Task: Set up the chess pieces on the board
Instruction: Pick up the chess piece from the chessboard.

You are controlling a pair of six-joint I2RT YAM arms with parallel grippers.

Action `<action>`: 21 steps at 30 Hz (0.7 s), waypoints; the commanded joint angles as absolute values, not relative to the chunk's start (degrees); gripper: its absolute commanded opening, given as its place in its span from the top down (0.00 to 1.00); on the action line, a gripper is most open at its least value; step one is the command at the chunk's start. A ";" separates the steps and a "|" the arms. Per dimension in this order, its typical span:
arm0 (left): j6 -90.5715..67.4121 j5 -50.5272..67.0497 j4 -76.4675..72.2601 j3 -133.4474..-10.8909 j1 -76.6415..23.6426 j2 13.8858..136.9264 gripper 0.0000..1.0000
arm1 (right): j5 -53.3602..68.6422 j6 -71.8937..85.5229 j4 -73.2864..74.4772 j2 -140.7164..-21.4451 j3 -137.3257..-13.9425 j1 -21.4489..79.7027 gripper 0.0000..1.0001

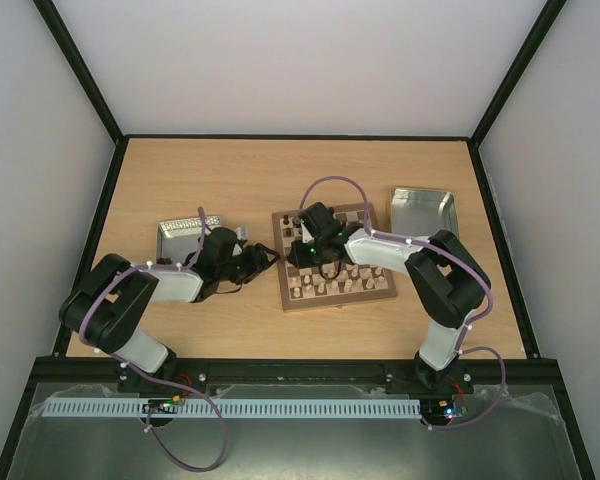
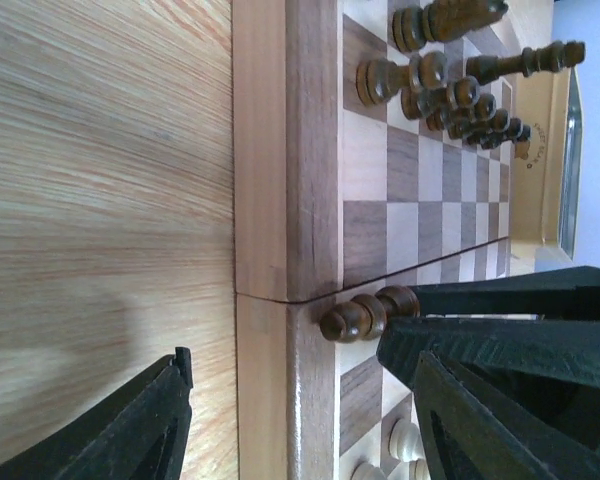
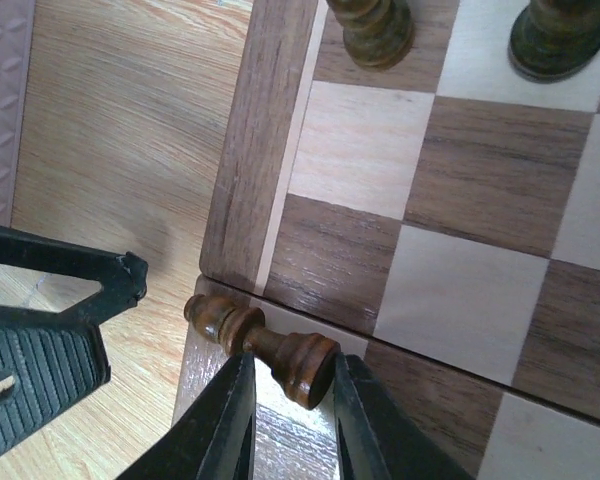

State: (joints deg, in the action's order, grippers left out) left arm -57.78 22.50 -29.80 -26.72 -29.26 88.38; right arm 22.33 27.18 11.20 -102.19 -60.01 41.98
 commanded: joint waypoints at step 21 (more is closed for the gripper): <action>-64.59 30.15 -42.12 -26.47 -26.32 96.43 0.49 | 20.26 24.31 11.83 -106.32 -63.28 44.26 0.82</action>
